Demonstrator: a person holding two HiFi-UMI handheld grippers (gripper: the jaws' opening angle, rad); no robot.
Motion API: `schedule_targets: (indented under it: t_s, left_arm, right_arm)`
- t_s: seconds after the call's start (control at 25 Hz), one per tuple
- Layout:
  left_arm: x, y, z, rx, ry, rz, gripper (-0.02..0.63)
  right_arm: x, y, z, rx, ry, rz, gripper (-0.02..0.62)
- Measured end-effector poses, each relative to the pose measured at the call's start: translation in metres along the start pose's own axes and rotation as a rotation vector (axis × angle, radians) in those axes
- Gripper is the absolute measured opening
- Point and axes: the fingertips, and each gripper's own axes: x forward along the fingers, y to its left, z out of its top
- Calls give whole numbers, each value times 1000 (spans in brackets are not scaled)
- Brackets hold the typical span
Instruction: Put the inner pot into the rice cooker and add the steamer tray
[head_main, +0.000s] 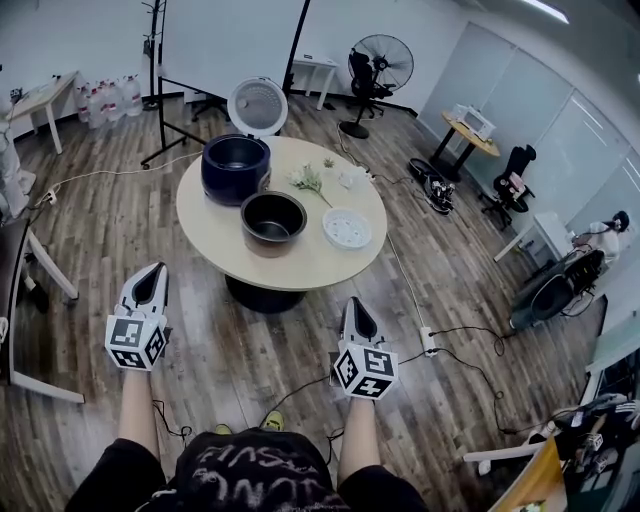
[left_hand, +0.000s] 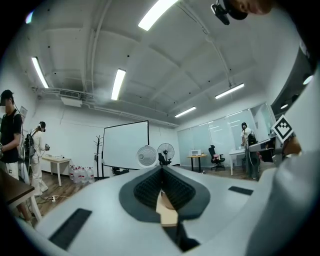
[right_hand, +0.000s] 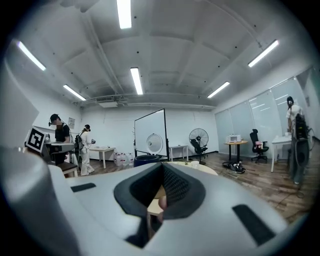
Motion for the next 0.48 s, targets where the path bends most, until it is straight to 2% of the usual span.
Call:
schedule_targets:
  t_s: [0.28,0.4,0.48]
  left_arm:
    - [6,-2,-5,21,17,-13,9]
    - [7,-6,-4,20,23,-1,17]
    - [8,-10,-4,8,27,-13,50]
  right_arm:
    - [6,6,-4,-10,5,15,9]
    - [6,3,-4,-5,9,28,48]
    - [5,2,-4,-1,10,44,86]
